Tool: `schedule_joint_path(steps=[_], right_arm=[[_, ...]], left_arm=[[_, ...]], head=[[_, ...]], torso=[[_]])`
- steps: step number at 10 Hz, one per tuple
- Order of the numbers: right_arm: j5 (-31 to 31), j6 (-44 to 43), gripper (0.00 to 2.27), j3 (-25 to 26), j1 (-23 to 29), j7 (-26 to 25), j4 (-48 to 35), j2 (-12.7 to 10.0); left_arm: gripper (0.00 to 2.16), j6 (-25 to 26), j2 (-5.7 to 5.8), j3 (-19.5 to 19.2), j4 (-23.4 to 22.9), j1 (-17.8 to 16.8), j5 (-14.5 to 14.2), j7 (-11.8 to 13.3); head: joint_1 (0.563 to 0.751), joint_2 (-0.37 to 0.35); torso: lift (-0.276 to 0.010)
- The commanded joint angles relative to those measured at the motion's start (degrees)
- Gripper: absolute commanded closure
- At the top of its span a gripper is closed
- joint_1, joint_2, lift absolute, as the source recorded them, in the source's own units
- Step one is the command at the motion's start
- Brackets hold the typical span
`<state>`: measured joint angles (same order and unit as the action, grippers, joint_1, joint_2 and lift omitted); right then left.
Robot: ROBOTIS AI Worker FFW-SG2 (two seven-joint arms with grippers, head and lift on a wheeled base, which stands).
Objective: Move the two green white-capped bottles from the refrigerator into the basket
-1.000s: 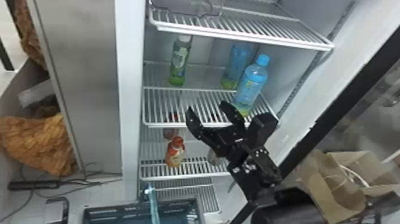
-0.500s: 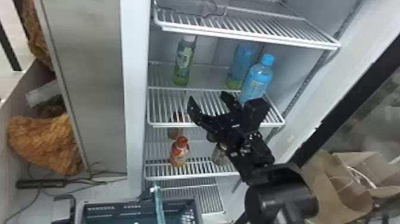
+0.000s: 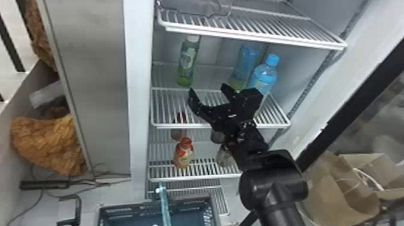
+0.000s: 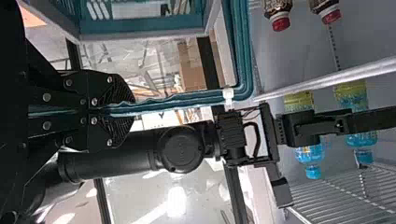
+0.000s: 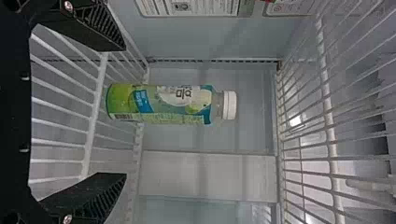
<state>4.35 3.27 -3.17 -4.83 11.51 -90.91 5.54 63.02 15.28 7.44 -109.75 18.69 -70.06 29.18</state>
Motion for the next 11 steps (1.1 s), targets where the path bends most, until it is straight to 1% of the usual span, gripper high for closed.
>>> schedule_joint_path(steps=[1, 3, 5, 7, 9, 11], right_arm=[[0.57, -0.88, 0.08, -0.94, -2.34, -0.52, 3.24, 0.00], [2.62, -2.85, 0.07, -3.23, -6.28, -1.40, 9.42, 0.00], [3.19, -3.97, 0.07, -5.51, -9.94, -2.45, 13.78, 0.00], [3.31, -5.24, 0.07, -7.00, -12.61, -4.21, 16.74, 0.09], [3.99, -5.94, 0.07, -8.82, -17.39, -5.00, 21.94, 0.17], [4.22, -6.08, 0.07, -10.08, -19.78, -6.32, 24.19, 0.17]], left_arm=[[1.17, -0.02, 0.01, 0.10, 0.00, -0.14, 0.01, 0.00], [1.17, 0.12, 0.01, 0.55, 0.42, -0.42, 0.01, 0.00], [1.17, 0.12, 0.10, 0.90, 0.56, -0.56, 0.01, 0.00], [1.17, 0.12, 0.10, 1.01, 0.70, -0.70, 0.01, 0.00], [1.17, 0.12, 0.10, 1.13, 0.70, -0.98, 0.01, 0.00], [1.17, 0.26, 0.19, 1.24, 0.98, -0.98, -0.90, 0.00]], head=[[0.695, -0.268], [0.695, -0.256], [0.695, -0.238], [0.695, -0.223], [0.695, -0.216], [0.695, -0.203]], torso=[[-0.004], [-0.004], [-0.004], [-0.004], [-0.004], [-0.004]])
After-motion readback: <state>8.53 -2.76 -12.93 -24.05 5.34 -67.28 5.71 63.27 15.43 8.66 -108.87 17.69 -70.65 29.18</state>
